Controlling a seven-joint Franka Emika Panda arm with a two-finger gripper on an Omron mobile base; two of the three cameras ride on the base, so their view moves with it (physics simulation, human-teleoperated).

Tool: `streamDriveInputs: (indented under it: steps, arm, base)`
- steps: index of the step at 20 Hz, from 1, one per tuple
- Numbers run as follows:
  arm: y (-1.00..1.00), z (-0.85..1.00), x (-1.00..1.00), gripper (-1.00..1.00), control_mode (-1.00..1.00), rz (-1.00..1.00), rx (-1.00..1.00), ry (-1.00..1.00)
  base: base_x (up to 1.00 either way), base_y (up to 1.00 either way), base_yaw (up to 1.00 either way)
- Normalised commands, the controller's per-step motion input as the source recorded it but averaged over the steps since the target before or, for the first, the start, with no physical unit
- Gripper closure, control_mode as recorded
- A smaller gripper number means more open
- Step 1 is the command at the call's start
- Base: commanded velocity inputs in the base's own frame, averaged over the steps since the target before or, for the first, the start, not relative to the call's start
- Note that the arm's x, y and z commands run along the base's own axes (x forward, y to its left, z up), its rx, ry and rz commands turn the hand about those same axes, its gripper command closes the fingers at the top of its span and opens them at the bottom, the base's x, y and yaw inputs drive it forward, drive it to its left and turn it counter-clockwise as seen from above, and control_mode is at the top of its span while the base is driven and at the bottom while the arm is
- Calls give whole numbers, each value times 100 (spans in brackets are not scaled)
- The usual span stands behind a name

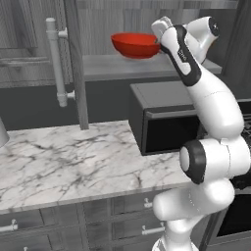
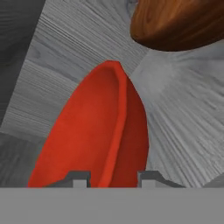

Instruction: Move the bowls from the cabinet to the plates on the dining table.

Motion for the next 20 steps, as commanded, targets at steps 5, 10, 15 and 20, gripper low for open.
streamDriveInputs:
  steps: [5, 10, 15, 20]
  arm:
    - [-11, 11, -62, 100, -100, 0, 8, 0]
    - [-8, 15, -62, 100, -100, 0, 6, 0]
    - [-10, 15, -62, 100, -100, 0, 3, 0]
    - [-11, 2, -62, 100, -100, 0, -1, -1]
  base:
    - [0, 0, 0]
    - [0, 0, 0]
    - [0, 0, 0]
    - [0, 0, 0]
